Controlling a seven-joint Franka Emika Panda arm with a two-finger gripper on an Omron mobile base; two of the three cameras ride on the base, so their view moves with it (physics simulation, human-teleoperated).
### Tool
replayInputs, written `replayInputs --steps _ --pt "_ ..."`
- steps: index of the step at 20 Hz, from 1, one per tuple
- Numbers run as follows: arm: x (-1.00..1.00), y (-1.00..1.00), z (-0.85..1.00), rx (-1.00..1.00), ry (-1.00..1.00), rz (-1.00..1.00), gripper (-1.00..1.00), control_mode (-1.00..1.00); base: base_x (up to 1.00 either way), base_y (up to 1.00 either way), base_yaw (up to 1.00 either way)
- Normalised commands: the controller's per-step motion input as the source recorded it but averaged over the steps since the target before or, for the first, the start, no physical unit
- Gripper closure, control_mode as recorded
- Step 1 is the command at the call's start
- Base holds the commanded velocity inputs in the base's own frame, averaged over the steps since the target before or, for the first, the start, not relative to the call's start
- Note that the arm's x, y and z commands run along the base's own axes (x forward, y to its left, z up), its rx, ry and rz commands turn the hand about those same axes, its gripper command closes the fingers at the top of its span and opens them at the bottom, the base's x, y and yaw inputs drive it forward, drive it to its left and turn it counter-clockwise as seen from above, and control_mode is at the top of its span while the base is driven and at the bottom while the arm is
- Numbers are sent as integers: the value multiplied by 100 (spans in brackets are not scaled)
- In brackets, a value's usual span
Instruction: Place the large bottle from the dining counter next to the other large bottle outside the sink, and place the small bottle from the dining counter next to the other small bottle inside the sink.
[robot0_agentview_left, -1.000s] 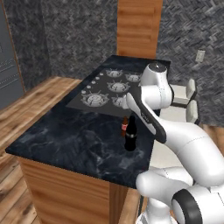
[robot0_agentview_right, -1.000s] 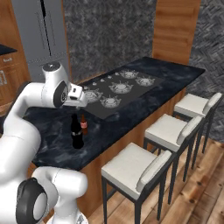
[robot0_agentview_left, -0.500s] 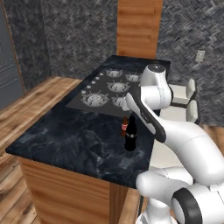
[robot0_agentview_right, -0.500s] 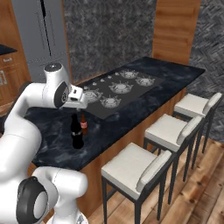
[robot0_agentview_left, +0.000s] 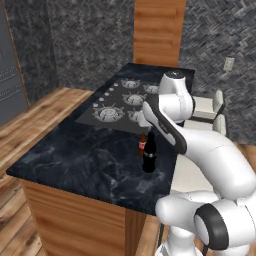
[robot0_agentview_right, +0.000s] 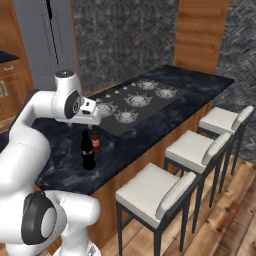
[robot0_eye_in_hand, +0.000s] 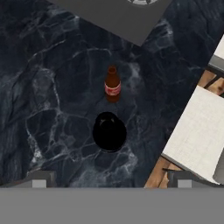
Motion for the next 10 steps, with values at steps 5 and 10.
replayInputs --steps 5,10 --pt "9 4 -21 0 0 0 -100 -100 0 0 0" --pt "1 4 -20 0 0 0 -100 -100 0 0 0"
